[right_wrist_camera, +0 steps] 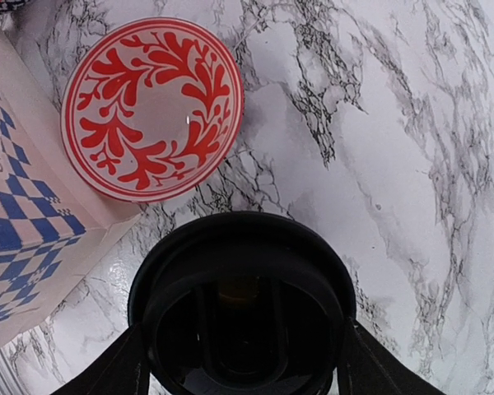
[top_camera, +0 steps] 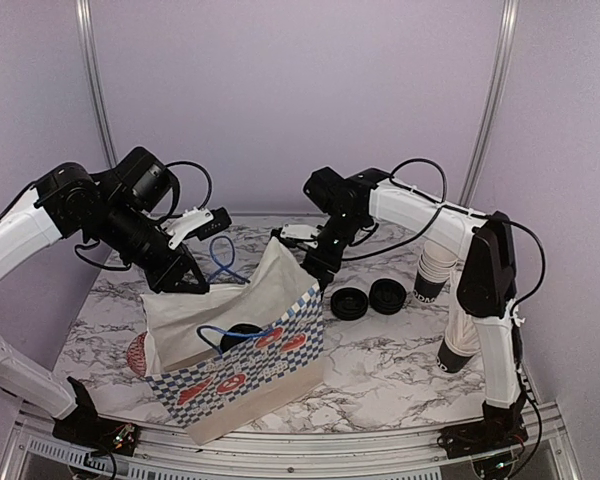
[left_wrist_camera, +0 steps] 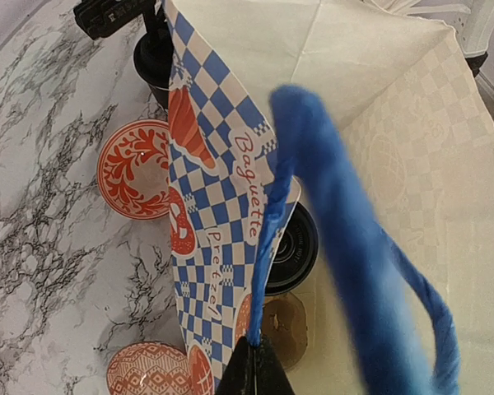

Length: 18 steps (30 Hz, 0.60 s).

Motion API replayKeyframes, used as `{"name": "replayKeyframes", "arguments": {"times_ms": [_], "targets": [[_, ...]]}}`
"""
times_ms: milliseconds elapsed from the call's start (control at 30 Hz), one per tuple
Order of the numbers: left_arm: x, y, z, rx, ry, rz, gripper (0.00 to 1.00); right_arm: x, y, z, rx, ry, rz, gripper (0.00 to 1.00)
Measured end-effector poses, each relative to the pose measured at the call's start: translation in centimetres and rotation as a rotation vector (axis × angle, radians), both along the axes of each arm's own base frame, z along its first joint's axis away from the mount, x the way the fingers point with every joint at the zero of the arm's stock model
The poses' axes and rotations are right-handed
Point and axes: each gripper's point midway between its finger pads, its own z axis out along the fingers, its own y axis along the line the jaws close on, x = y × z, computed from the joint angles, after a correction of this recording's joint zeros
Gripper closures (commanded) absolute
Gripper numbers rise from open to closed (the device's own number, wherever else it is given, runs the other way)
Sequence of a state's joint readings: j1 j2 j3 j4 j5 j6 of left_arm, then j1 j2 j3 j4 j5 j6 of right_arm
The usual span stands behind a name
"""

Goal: Pack the takeout coffee

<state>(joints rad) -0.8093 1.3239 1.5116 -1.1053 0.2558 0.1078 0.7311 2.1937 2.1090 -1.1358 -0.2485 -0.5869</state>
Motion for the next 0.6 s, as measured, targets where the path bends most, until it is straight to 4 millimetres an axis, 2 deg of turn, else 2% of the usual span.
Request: {"name": "replayKeyframes", "arguments": {"times_ms": [133,233,433,600], "targets": [[0.3,-1.0,-1.1,0.015,0.036,-0.025,0.96,0.0,-0.6,2.6,0.033,-0.035,-0.009,0.34],[0.7,-2.0,-1.4,0.015,0.053,-0.053,0.95,0.1,-1.5,6.7,0.095,-0.096,-0.023,0.34],[2.2,-4.7,-0.5,-0.019,0.041,-0.127,0.95,1.2,-5.4,16.2,0.230,-0.275,-0.092,0.35],[4.1,-7.1,1.1,-0.057,-0.014,-0.178,0.94,1.4,-7.9,21.0,0.291,-0.392,-0.121,0.36]]}}
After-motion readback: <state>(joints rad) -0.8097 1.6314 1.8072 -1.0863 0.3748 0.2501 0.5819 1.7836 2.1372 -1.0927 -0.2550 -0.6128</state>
